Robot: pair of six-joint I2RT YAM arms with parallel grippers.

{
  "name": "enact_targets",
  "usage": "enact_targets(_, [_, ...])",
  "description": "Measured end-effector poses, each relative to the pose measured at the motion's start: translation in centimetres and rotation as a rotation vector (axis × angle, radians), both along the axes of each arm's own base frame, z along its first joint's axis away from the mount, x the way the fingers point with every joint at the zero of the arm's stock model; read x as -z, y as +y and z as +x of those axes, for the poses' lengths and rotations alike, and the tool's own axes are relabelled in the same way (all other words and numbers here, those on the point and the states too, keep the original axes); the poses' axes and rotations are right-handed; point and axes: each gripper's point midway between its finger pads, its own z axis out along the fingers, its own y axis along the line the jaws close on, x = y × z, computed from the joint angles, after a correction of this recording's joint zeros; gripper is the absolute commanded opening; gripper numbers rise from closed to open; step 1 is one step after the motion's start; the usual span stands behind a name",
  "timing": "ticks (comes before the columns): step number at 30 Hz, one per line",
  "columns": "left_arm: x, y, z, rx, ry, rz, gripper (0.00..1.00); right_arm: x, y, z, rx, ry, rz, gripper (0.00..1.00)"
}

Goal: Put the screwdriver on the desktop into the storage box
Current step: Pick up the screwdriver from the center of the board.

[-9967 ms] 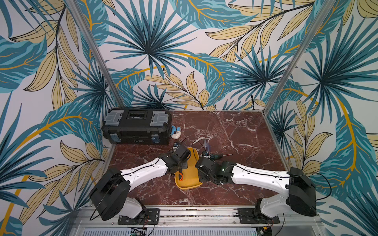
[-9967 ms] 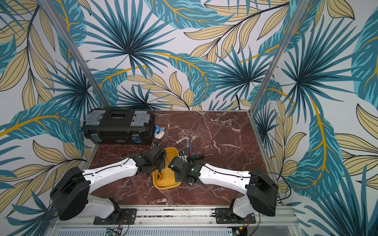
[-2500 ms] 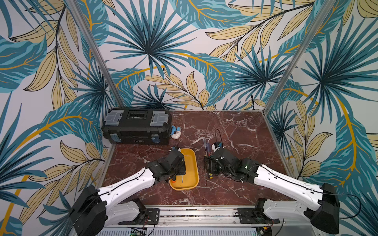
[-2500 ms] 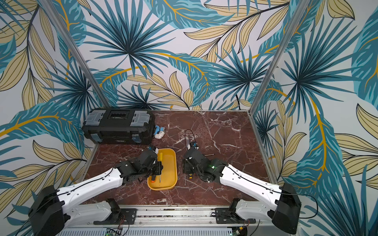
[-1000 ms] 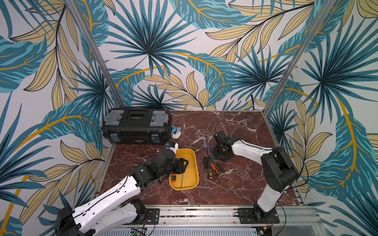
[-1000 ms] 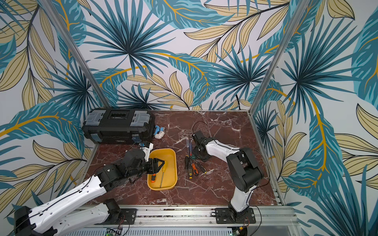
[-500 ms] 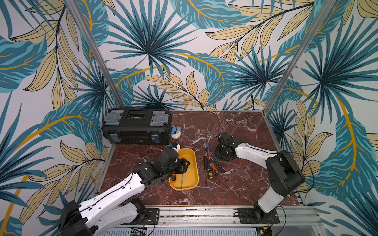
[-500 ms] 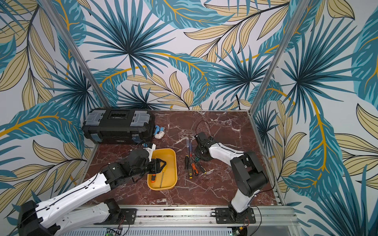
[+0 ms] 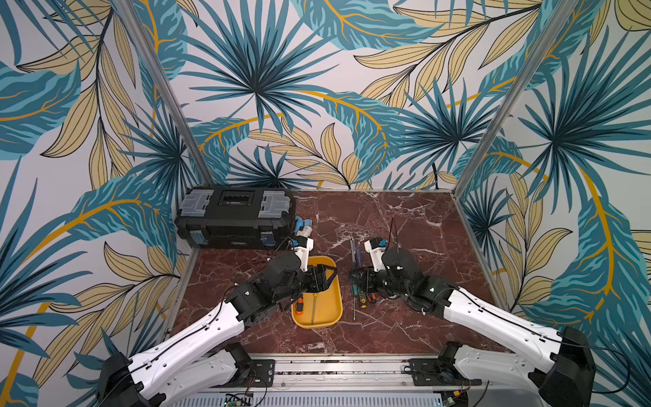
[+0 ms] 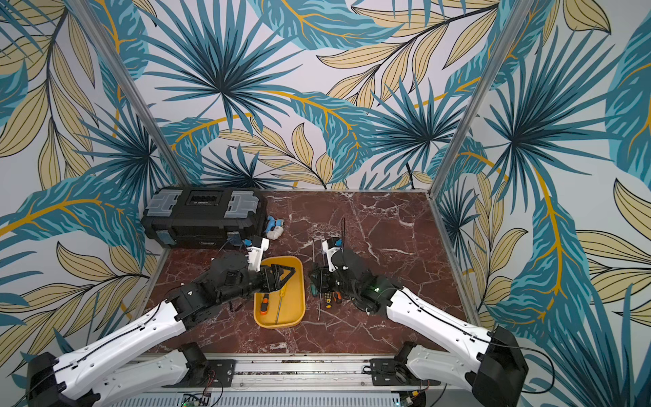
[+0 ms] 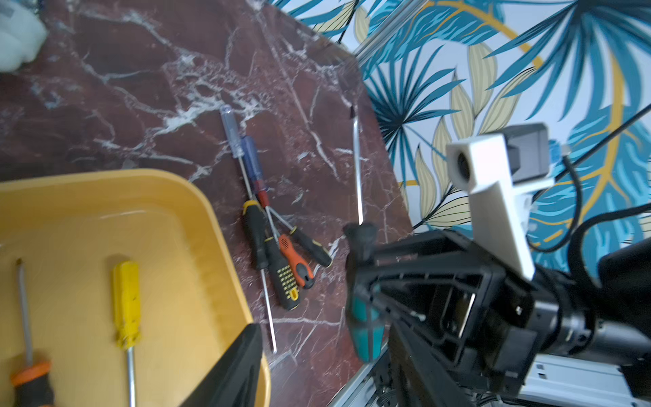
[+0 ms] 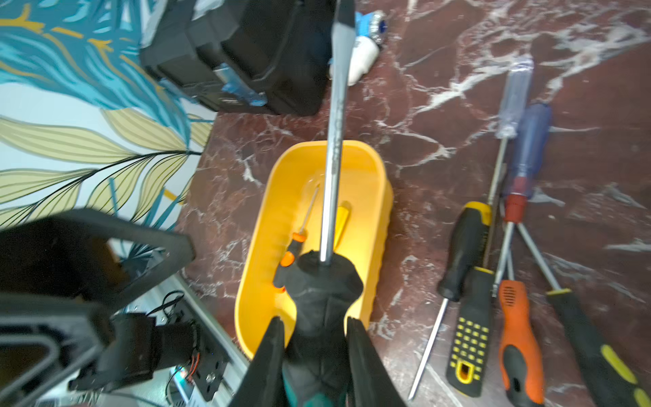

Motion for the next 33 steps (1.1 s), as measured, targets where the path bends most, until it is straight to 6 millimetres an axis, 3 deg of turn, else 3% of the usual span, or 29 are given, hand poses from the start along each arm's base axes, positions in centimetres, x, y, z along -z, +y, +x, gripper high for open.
enact_targets(3, [-1.5, -0.8, -0.1, 0.027, -0.026, -0.064, 0.63, -1.0, 1.5, -1.7, -0.074, -0.021, 0.03, 0.0])
enact_targets(7, [-2.6, -1.5, -0.3, 0.062, -0.037, -0.115, 0.59, -1.5, 2.9, -2.5, -0.128, -0.028, 0.034, 0.0])
enact_targets(12, [-1.9, -1.6, -0.2, 0.055, -0.014, -0.101, 0.57, -1.7, 4.0, -3.0, -0.163, -0.034, 0.027, 0.0])
enact_targets(16, [-1.0, -1.4, -0.2, 0.044, 0.013, -0.083, 0.5, -1.7, 4.3, -3.3, -0.171, -0.037, 0.028, 0.0])
enact_targets(19, [-0.3, -1.4, -0.2, 0.038, 0.036, -0.079, 0.39, -1.8, 4.5, -3.6, -0.182, -0.039, 0.028, 0.0])
enact_targets(26, [0.2, -1.4, 0.3, 0.013, 0.075, -0.102, 0.0, -1.7, 5.0, -4.3, -0.196, -0.045, 0.023, 0.0])
enact_targets(28, [0.1, -1.4, 0.5, 0.007, 0.075, -0.115, 0.0, -1.6, 5.0, -4.2, -0.192, -0.048, 0.022, 0.0])
enact_targets(29, [0.2, -1.3, 0.7, 0.002, 0.081, -0.122, 0.0, -1.6, 5.0, -4.2, -0.188, -0.049, 0.024, 0.06])
enact_targets(32, [0.5, -1.1, 0.8, 0.002, 0.096, -0.141, 0.0, -1.5, 5.0, -4.1, -0.182, -0.046, 0.039, 0.51])
enact_targets(33, [0.7, -1.0, 1.0, -0.005, 0.099, -0.142, 0.0, -1.5, 5.0, -4.3, -0.181, -0.043, 0.048, 0.57])
